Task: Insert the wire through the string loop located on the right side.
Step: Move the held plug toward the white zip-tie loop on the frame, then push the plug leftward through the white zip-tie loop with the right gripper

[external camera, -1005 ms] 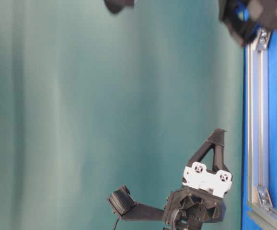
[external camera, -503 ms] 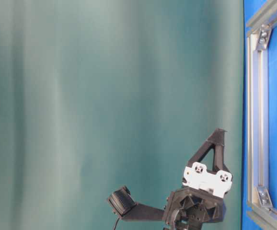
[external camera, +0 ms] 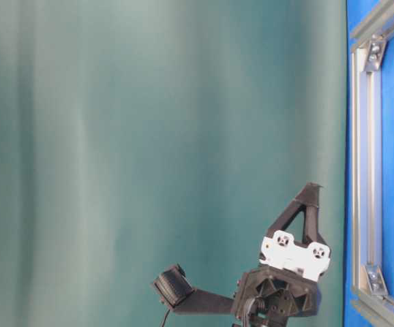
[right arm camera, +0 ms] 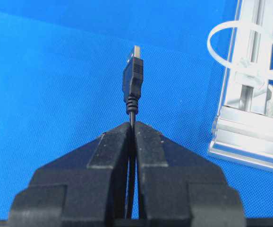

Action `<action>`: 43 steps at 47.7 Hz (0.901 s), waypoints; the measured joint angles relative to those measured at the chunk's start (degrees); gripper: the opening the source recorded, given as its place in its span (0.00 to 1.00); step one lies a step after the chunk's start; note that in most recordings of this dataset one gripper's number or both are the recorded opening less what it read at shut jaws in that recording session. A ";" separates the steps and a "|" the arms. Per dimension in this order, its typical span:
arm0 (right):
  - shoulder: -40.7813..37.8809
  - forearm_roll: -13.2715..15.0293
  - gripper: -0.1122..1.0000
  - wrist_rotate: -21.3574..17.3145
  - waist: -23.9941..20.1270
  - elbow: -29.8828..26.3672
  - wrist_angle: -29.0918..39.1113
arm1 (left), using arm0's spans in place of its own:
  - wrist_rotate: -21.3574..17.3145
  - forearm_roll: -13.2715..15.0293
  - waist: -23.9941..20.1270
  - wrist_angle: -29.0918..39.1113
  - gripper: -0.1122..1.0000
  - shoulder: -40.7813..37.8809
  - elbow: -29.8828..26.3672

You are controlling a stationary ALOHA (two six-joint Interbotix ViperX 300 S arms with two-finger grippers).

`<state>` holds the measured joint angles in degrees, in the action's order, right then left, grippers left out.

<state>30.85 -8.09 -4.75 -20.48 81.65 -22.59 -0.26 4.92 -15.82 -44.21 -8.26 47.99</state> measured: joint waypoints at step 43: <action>-0.35 0.00 0.06 1.41 10.55 0.35 -0.44 | -0.09 0.00 0.00 0.09 0.10 0.00 0.00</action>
<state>30.50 -8.09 -3.34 -9.93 82.00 -23.03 -0.35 4.92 -15.82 -44.12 -8.26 47.99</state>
